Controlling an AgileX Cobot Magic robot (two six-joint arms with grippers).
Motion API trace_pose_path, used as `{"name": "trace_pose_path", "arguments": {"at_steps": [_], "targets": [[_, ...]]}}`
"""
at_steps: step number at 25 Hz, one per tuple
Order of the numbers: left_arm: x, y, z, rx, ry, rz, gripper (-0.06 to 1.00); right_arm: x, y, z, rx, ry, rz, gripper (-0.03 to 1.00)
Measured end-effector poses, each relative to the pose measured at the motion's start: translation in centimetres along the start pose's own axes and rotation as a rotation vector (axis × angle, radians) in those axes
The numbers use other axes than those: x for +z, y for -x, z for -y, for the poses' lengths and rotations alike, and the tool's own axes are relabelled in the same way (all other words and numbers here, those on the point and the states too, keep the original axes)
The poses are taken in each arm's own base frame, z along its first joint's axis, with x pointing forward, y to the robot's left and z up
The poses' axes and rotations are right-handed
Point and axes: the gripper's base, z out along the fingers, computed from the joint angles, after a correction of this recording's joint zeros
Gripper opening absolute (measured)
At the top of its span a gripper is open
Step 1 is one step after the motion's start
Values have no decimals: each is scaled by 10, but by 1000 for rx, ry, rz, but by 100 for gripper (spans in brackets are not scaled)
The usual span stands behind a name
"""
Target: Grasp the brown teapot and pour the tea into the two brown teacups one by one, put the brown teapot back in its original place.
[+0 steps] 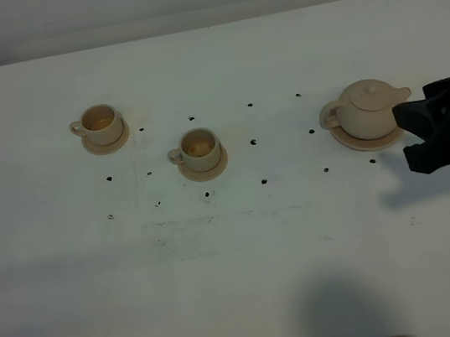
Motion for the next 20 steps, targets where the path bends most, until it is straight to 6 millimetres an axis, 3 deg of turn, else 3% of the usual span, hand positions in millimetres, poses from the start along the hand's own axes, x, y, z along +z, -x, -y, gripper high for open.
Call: {"name": "trace_pose_path", "arguments": {"at_steps": [7, 20], "targets": [[0, 0, 0, 0, 0, 0, 31, 27, 15, 5, -24, -8, -52, 39], [0, 0, 0, 1, 0, 0, 31, 106, 90, 20, -83, -1, -104, 39]]}}
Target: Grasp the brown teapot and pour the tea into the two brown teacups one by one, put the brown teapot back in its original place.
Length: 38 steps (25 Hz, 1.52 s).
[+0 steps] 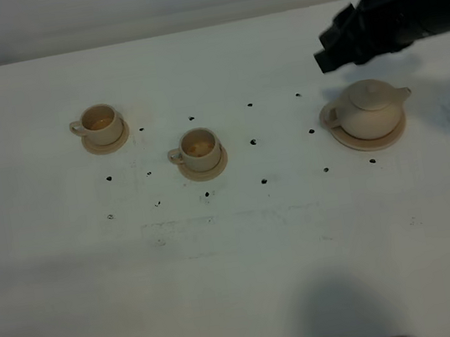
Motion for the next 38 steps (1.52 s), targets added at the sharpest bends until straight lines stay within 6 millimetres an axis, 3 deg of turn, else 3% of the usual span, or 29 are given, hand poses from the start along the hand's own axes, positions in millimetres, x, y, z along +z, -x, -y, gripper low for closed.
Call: {"name": "trace_pose_path", "arguments": {"at_steps": [4, 8, 20, 30, 38], "targets": [[0, 0, 0, 0, 0, 0, 31, 14, 19, 3, -3, 10, 10, 39], [0, 0, 0, 0, 0, 0, 31, 29, 26, 6, 4, 18, 2, 39], [0, 0, 0, 0, 0, 0, 31, 47, 18, 8, -47, 25, -66, 39], [0, 0, 0, 0, 0, 0, 31, 97, -4, 15, -37, 16, -143, 39], [0, 0, 0, 0, 0, 0, 31, 123, -6, 19, -26, 18, -164, 39]]}}
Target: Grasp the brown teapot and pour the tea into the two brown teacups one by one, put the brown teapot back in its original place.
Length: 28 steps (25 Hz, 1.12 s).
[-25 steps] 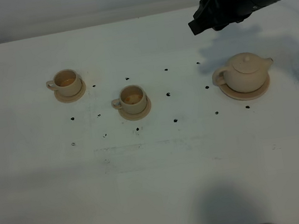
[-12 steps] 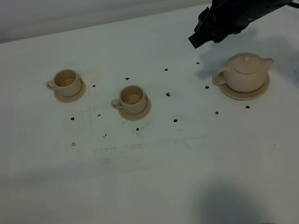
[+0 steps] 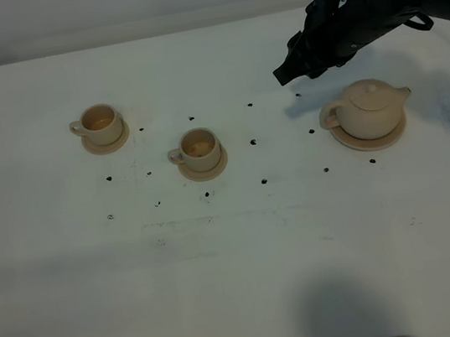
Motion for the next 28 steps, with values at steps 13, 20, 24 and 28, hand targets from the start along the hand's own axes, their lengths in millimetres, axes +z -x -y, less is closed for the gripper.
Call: {"name": "trace_pose_path", "arguments": {"at_steps": [13, 20, 24, 28], "targets": [[0, 0, 0, 0, 0, 0, 31, 19, -13, -1, 84, 25, -87, 39], [0, 0, 0, 0, 0, 0, 31, 40, -27, 0, 97, 40, -159, 39], [0, 0, 0, 0, 0, 0, 31, 46, -31, 0, 96, 41, -178, 39], [0, 0, 0, 0, 0, 0, 31, 47, -33, 1, 83, 37, -195, 39]]}}
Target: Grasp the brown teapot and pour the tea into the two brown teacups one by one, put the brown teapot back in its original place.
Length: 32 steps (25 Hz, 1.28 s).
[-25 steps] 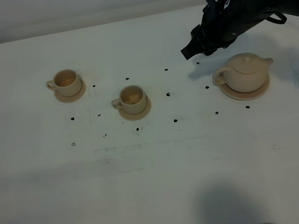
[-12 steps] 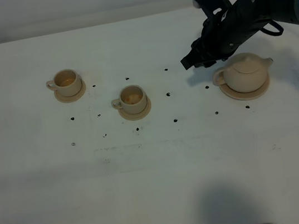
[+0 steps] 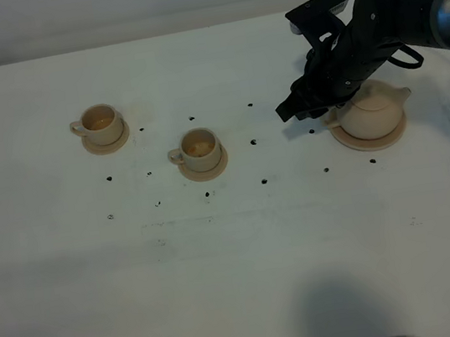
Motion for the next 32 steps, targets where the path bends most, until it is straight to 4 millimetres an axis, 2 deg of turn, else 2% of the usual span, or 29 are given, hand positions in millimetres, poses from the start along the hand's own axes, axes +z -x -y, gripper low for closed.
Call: {"name": "trace_pose_path", "arguments": {"at_steps": [27, 32], "targets": [[0, 0, 0, 0, 0, 0, 31, -4, -16, -7, -12, 76, -196, 38], [0, 0, 0, 0, 0, 0, 31, -11, -14, -8, -38, 78, -198, 38]]}}
